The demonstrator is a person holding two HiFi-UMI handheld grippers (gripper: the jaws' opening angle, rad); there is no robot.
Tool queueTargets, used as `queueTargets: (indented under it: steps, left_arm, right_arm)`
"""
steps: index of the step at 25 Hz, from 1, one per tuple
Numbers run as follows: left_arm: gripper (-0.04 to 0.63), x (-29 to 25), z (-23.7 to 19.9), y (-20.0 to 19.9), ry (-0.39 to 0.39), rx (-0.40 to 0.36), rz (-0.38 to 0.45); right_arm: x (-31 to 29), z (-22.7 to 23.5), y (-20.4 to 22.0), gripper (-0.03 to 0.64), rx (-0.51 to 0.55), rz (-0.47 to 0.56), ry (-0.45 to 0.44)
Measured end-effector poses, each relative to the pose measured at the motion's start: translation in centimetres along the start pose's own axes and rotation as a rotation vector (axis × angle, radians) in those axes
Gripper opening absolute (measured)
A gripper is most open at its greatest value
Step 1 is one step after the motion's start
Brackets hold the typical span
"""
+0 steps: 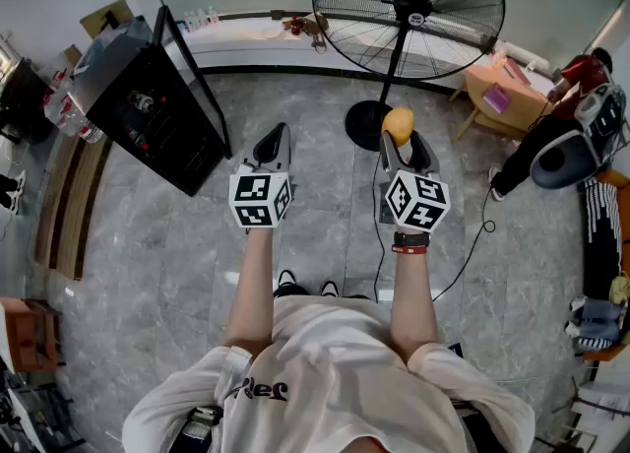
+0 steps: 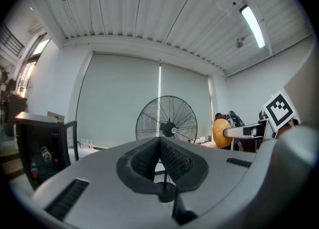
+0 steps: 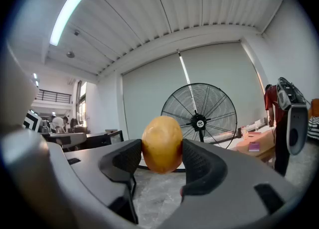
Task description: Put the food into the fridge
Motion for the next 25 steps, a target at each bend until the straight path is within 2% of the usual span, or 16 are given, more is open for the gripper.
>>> queueTargets:
  steps: [4,11,19,25]
  left_arm:
    - [0.017,0.5,0.0,1.4,-0.031,0.008,-0.02]
    - [0.017,3.7,-3.8,4.0,-0.158,0.034,-0.07]
    - [0.017,8.7,-13.5,5.6,-0.38,0.102,-0.048]
    - [0.017,11.1,-19.3,4.8,-0.469,0.107,-0.043]
  right_arm:
    - [-0.3,-0.9,0.3,0.27,0.042,0.028,-0.07]
    - [-3.6,-6.3,2.8,0.27,0.018,-0.035,-0.233]
    - [-10.3,-17.7,4.9,0.27,0.057,-0.092,-0.449]
    - [-13.4,-26.0,5.3,0.27,0.084,-0.132,-0.557]
Point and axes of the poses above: the fingertips, and each gripper's own axes: x backward along the fingers, z to its right, y out of its underside, the point moved 2 cm from there along x, backward along the fingers, and after that the axes turned 4 degrees about -z, right-handed, at the moved point
